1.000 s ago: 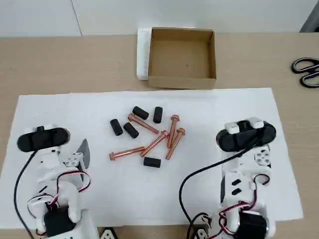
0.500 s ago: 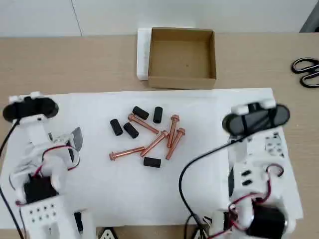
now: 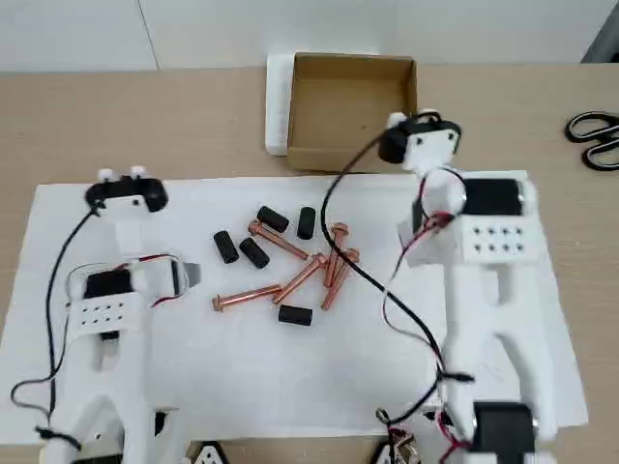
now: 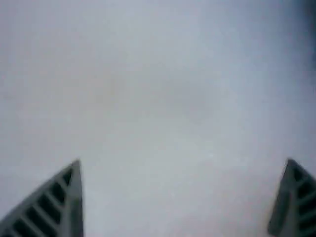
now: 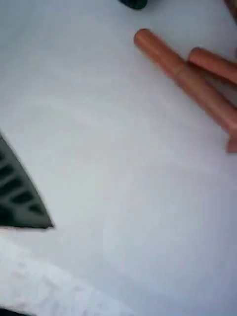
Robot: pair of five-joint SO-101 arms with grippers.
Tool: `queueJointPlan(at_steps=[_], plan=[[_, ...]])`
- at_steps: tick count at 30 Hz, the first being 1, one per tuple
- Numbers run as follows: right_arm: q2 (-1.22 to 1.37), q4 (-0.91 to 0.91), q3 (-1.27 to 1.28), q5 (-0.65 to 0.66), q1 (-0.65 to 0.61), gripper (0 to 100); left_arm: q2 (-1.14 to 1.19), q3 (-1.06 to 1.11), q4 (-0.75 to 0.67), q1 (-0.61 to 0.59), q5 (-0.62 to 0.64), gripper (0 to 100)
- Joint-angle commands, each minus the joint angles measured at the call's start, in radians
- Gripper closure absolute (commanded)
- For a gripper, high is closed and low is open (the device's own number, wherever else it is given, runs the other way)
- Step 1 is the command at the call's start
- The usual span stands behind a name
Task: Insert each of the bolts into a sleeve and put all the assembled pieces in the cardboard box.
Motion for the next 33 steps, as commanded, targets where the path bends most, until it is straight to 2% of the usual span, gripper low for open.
queueJointPlan(at_steps=[1,6,11,13,23,33], plan=[[0.077,0.007,-0.121,-0.012,-0.041,88.2,0.057,-0.045,-0.071,0.049,0.078,75],[0.168,-0.033,-0.175,-0.025,-0.133,88.2,0.11,-0.047,-0.12,0.077,0.1,75],[0.275,-0.174,-0.176,-0.331,-0.147,88.2,0.109,-0.042,-0.121,0.075,0.098,75],[0.315,-0.211,-0.18,-0.384,-0.16,88.3,0.109,-0.042,-0.12,0.075,0.095,75],[0.392,-0.351,-0.181,-0.381,-0.266,88.3,0.109,-0.048,-0.12,0.092,0.038,75],[0.415,-0.378,-0.176,-0.382,-0.32,88.4,0.109,-0.047,-0.121,0.064,0.041,75]])
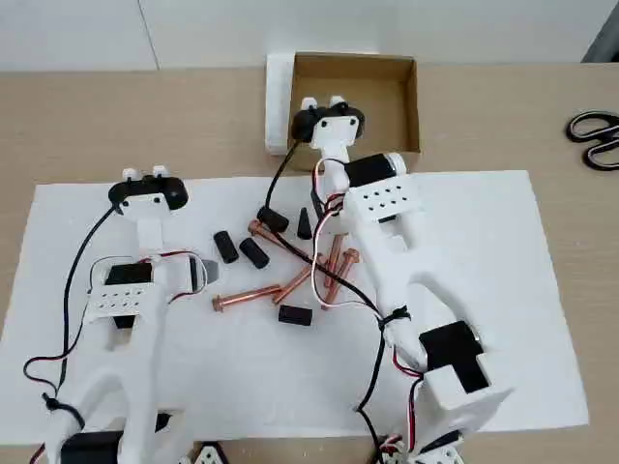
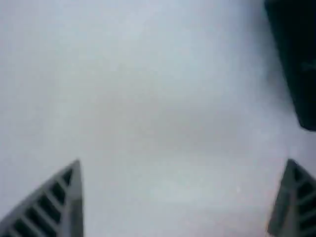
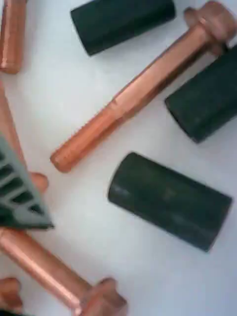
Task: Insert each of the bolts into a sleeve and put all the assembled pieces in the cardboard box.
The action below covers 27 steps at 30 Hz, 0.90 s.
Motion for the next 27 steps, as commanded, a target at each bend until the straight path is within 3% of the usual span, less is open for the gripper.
queueJointPlan(at_steps=[1,22,27], plan=[[0.024,-0.028,-0.046,-0.012,-0.001,88.4,0.002,-0.045,-0.018,-0.005,-0.005,75],[0.231,-0.093,-0.049,-0.055,-0.002,88.5,0.002,-0.045,-0.02,-0.003,-0.003,75],[0.255,-0.107,-0.049,-0.055,-0.001,96.6,0.002,-0.045,-0.02,-0.003,-0.003,75]])
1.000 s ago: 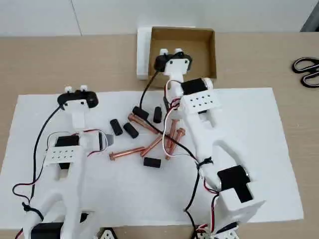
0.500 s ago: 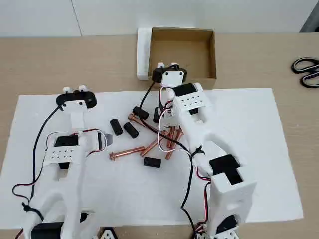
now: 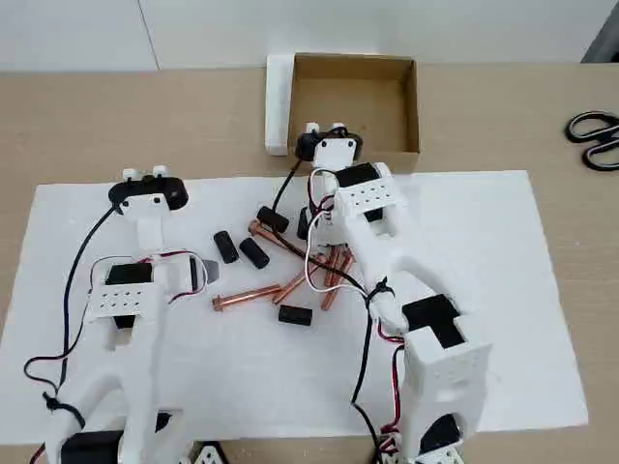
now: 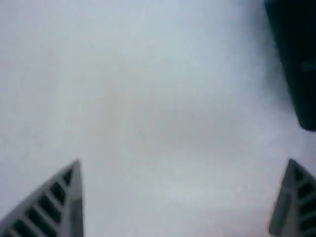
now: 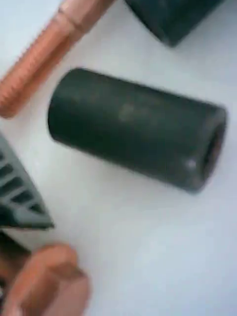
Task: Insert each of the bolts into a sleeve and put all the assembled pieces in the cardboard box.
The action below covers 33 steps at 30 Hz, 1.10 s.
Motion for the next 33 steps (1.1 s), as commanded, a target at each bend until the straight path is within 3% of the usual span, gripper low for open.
queueJointPlan(at_steps=[1,8,19,29,33], plan=[[0.012,-0.033,-0.026,-0.011,-0.007,98.2,0.002,-0.045,-0.02,-0.003,-0.006,75],[0.005,-0.024,-0.043,-0.006,0.022,99.4,0.002,-0.045,-0.02,-0.003,-0.006,75],[0.005,0.206,-0.358,0.003,0.09,99.4,0.002,-0.045,-0.02,-0.003,-0.006,75],[0.005,0.519,-0.671,0.157,0.096,99.5,0.003,-0.039,-0.04,0.0,-0.006,75],[0.005,0.564,-0.695,0.227,0.125,99.5,0.005,-0.068,-0.032,0.002,-0.005,75]])
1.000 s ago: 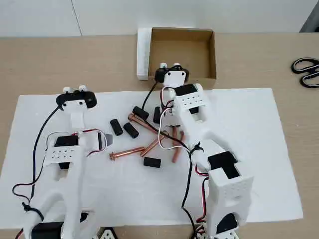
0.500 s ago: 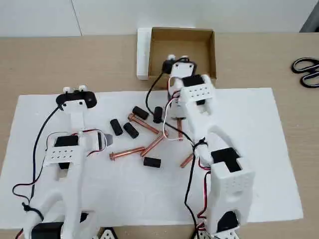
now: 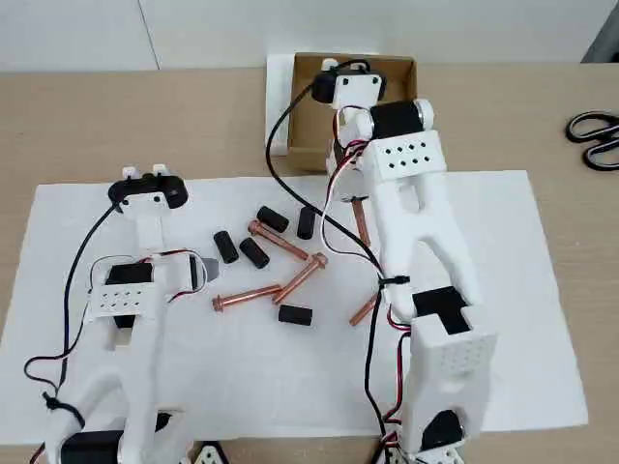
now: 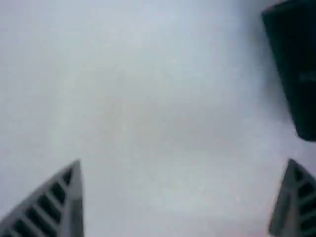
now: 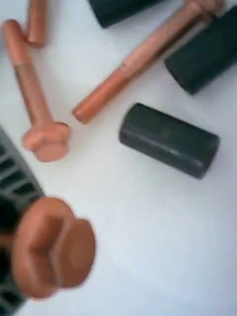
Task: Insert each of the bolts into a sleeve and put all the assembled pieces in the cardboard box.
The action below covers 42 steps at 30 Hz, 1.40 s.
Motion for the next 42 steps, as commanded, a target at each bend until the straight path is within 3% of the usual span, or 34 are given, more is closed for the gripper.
queueJointPlan(at_steps=[1,11,17,26,42], plan=[[-0.019,0.036,-0.06,0.046,0.053,99.5,0.005,-0.087,0.0,0.002,-0.005,75],[-0.021,0.042,-0.06,0.046,0.131,99.5,0.029,-0.403,0.269,0.02,0.06,75],[-0.021,0.042,-0.06,0.044,0.128,99.5,0.239,-0.526,0.311,0.049,0.129,75],[-0.021,0.042,-0.06,0.032,0.133,99.5,0.482,-0.837,0.508,0.066,0.196,74],[-0.021,0.042,-0.06,0.031,0.128,99.5,0.667,-0.855,0.463,0.146,0.236,75]])
